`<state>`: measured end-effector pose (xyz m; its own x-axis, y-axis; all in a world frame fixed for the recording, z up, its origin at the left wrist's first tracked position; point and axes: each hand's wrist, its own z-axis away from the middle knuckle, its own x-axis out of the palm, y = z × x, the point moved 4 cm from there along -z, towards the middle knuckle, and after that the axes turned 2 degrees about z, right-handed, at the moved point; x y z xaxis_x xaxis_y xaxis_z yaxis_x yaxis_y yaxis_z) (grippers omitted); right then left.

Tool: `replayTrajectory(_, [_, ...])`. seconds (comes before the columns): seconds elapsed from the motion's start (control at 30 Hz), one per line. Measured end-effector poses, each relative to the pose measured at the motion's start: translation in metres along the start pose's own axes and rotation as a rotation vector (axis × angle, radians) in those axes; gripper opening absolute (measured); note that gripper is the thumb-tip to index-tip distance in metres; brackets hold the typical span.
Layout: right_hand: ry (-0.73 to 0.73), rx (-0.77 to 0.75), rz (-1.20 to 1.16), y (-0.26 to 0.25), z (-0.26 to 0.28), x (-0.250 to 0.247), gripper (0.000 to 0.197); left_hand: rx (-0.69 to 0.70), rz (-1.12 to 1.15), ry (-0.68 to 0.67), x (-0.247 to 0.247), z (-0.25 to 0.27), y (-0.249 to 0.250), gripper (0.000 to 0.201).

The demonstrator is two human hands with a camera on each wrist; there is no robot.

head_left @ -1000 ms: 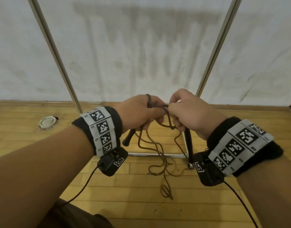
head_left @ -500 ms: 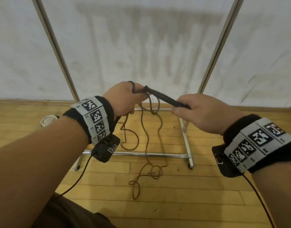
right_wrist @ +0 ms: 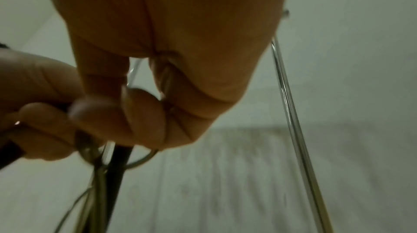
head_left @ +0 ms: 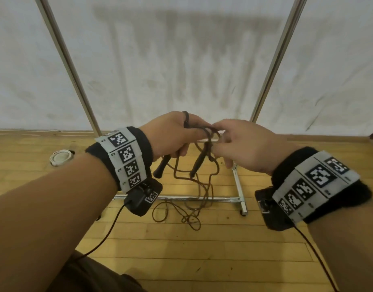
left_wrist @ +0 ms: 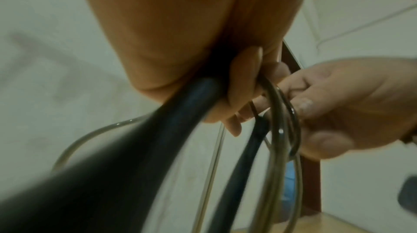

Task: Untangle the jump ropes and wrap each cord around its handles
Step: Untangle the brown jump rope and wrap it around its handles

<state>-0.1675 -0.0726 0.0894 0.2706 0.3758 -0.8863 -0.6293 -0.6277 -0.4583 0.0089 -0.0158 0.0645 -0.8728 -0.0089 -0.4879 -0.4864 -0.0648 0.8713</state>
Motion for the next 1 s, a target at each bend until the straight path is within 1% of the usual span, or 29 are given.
replayTrajectory(0.07, [0.045,0.014,-0.144,0.006,-0.003,0.003,0.053,0.012,0.17,0.027,0.001,-0.001,0.004,0.02])
replayTrajectory(0.13, [0.077,0.041,-0.169,0.016,-0.005,0.005,0.06,0.004,0.31,0.026,0.001,-0.002,0.004,0.025])
replayTrajectory(0.17, [0.08,0.06,-0.139,0.019,-0.005,0.007,0.058,-0.004,0.354,0.021,0.0,-0.003,0.003,0.027])
replayTrajectory(0.23, [0.064,0.09,-0.11,0.026,-0.004,0.016,0.042,-0.014,0.414,0.013,-0.002,-0.003,0.0,0.027])
replayTrajectory(0.27, [0.051,0.09,-0.142,0.029,-0.004,0.021,0.034,-0.011,0.431,0.006,-0.005,-0.004,-0.002,0.026])
replayTrajectory(0.33, [0.047,0.089,-0.316,0.037,-0.003,0.028,0.022,-0.007,0.436,-0.007,-0.015,-0.006,-0.006,0.029])
replayTrajectory(0.4, [0.116,0.165,-0.635,0.05,-0.002,0.023,0.018,-0.029,0.424,0.023,-0.03,-0.006,-0.012,0.033])
replayTrajectory(0.43, [0.172,0.213,-0.791,0.059,-0.001,0.018,0.017,-0.056,0.412,0.059,-0.038,-0.005,-0.016,0.031])
replayTrajectory(0.47, [0.255,0.263,-0.885,0.069,0.0,0.012,0.017,-0.09,0.386,0.114,-0.046,-0.004,-0.021,0.029])
replayTrajectory(0.5, [0.358,0.319,-0.9,0.081,0.001,0.004,0.017,-0.125,0.336,0.192,-0.054,-0.003,-0.025,0.028])
replayTrajectory(0.57, [0.533,0.451,-0.761,0.106,0.006,-0.011,0.016,-0.2,0.179,0.365,-0.07,0.001,-0.033,0.036])
replayTrajectory(0.6, [0.582,0.514,-0.667,0.116,0.009,-0.016,0.018,-0.231,0.111,0.426,-0.076,0.003,-0.035,0.042])
replayTrajectory(0.63, [0.61,0.572,-0.585,0.125,0.012,-0.02,0.021,-0.251,0.074,0.458,-0.08,0.004,-0.037,0.047])
replayTrajectory(0.67, [0.624,0.62,-0.519,0.132,0.014,-0.023,0.024,-0.26,0.067,0.465,-0.081,0.005,-0.037,0.053])
replayTrajectory(0.73, [0.629,0.67,-0.43,0.139,0.016,-0.027,0.027,-0.243,0.098,0.436,-0.08,0.005,-0.032,0.064])
replayTrajectory(0.8, [0.626,0.666,-0.391,0.136,0.013,-0.029,0.023,-0.184,0.12,0.386,-0.076,0.004,-0.023,0.065])
replayTrajectory(0.83, [0.59,0.665,-0.309,0.134,0.011,-0.03,0.021,-0.149,0.117,0.353,-0.072,0.005,-0.017,0.063])
replayTrajectory(0.87, [0.495,0.675,-0.133,0.13,0.009,-0.03,0.029,-0.118,0.106,0.309,-0.067,0.005,-0.011,0.06])
replayTrajectory(0.9, [0.348,0.672,0.072,0.124,0.006,-0.026,0.04,-0.092,0.088,0.255,-0.062,0.006,-0.004,0.057])
replayTrajectory(0.93, [0.218,0.622,0.221,0.112,0.001,-0.02,0.048,-0.068,0.066,0.186,-0.058,0.007,0.001,0.055])
replayTrajectory(0.97, [0.133,0.513,0.271,0.097,-0.001,-0.015,0.055,-0.041,0.044,0.105,-0.05,0.008,0.009,0.055])
replayTrajectory(1.0, [0.086,0.353,0.225,0.077,-0.005,-0.008,0.059,-0.013,0.035,0.019,-0.042,0.01,0.016,0.055])
